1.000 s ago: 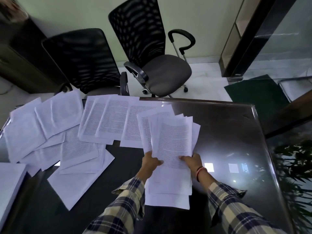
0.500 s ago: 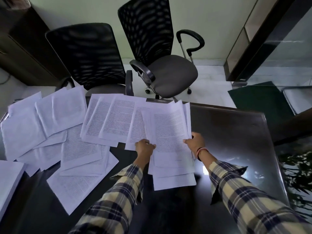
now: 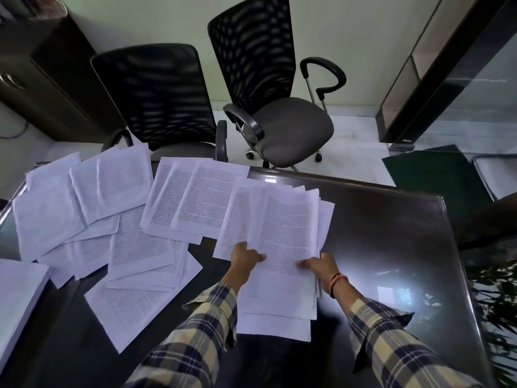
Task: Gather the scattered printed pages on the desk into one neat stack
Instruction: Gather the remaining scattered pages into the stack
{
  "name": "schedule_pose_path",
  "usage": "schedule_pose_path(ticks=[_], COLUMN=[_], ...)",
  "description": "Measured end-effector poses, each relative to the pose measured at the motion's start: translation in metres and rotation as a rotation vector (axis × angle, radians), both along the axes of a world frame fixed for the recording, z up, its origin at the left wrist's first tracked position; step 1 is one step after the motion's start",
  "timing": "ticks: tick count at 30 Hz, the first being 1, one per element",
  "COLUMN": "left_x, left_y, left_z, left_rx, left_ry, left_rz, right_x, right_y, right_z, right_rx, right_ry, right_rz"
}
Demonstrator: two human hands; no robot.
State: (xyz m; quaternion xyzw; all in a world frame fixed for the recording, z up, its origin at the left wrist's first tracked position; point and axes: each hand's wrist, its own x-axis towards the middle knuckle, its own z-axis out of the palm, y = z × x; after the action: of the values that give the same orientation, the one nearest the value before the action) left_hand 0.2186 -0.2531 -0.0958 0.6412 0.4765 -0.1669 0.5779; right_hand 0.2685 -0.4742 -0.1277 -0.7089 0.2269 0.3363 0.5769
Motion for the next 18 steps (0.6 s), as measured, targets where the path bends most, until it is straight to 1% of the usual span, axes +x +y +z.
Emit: schedule_pose_path(ticks=[2,4,7,9,13,16,18], left_x=[-0.016,-0.031,-0.051,-0.059,-0.078,-0.089,-0.097], left_y=[0.005,0.015,0.036,0.053,0.095,0.127,0.149], left_z=[0.007,0.025,0.053,0.068,0.104,0.123,0.133], left_rx=[-0.033,-0.061,-0.054,-0.023,-0.003,0.042,0.029], left_ry=[-0.070,-0.150,-0.272,-0.352,-0.497,-0.608,-0.697], left_rz=[0.009,0.013,-0.025,-0.043,-0.057,-0.045,-0.059], right_x=[-0.014,-0.024,-0.034,-0.037,-0.049,-0.060,-0.072], right_y=[-0.004,-0.004,0.003,0.017,0.060,0.092,0.115], right_z=[0.010,0.030,0.062,0.084,0.112,0.128,0.136], right_rx=[0.046,0.102,0.175,0.163,0.122,0.130,0.168], right_ry=[-0.055,-0.124,-0.264,-0.363,-0.520,-0.587,-0.616], right_rz=[-0.023,-0.003,0.123,0.170,0.139,0.144,0.127])
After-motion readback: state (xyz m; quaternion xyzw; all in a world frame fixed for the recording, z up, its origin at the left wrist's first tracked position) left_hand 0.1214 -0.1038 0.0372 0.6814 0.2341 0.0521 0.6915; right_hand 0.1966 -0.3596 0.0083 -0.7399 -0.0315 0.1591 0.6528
